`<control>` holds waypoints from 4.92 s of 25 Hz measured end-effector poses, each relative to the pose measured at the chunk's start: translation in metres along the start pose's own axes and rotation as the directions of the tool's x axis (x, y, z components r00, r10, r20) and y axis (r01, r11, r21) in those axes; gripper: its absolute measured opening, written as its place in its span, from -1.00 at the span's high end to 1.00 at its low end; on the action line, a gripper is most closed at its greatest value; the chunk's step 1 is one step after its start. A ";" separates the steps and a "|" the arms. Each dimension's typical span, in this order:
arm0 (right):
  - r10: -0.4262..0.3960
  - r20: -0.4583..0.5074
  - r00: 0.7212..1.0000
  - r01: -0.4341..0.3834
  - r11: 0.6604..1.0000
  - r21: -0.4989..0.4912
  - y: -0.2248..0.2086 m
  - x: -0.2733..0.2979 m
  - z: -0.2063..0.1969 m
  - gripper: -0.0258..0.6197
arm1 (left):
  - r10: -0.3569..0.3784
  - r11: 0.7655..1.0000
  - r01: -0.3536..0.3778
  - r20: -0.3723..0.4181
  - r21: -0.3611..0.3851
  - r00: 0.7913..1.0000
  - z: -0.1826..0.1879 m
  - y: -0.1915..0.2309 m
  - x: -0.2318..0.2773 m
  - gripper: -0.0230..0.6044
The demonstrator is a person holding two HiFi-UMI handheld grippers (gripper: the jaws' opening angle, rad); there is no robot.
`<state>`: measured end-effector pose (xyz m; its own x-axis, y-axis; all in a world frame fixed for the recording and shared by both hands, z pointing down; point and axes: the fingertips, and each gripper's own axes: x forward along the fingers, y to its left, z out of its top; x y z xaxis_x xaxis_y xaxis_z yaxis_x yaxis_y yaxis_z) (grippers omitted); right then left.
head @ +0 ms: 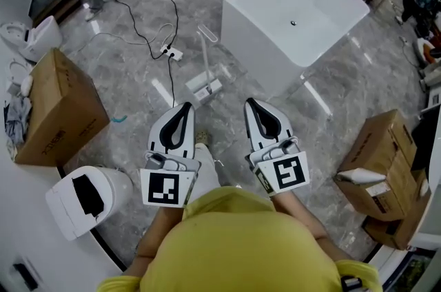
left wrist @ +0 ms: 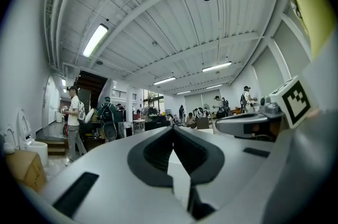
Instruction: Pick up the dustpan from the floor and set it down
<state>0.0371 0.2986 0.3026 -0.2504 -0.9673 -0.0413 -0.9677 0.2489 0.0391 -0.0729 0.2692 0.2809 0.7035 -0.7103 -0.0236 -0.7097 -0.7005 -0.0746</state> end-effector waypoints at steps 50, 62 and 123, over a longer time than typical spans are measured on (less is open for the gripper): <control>0.226 -0.293 0.929 -0.227 0.973 0.030 -0.128 0.364 -0.139 0.80 | -0.135 0.990 0.128 -0.142 -0.061 0.981 -0.109 0.186 0.326 0.92; 0.397 -0.470 0.788 -0.344 0.918 0.198 -0.141 0.375 -0.231 0.52 | -0.095 0.992 0.070 -0.252 -0.106 0.963 -0.169 0.187 0.344 0.92; 0.565 -0.285 0.774 -0.199 0.646 0.737 -0.096 0.390 -0.137 0.37 | 0.100 0.986 -0.135 -0.297 -0.100 0.950 -0.156 0.241 0.314 0.92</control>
<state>0.0361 -0.1091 0.4195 -0.7325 -0.6228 0.2750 -0.5954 0.3902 -0.7023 -0.0288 -0.1331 0.4108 0.5862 -0.7652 0.2661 -0.7983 -0.6015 0.0292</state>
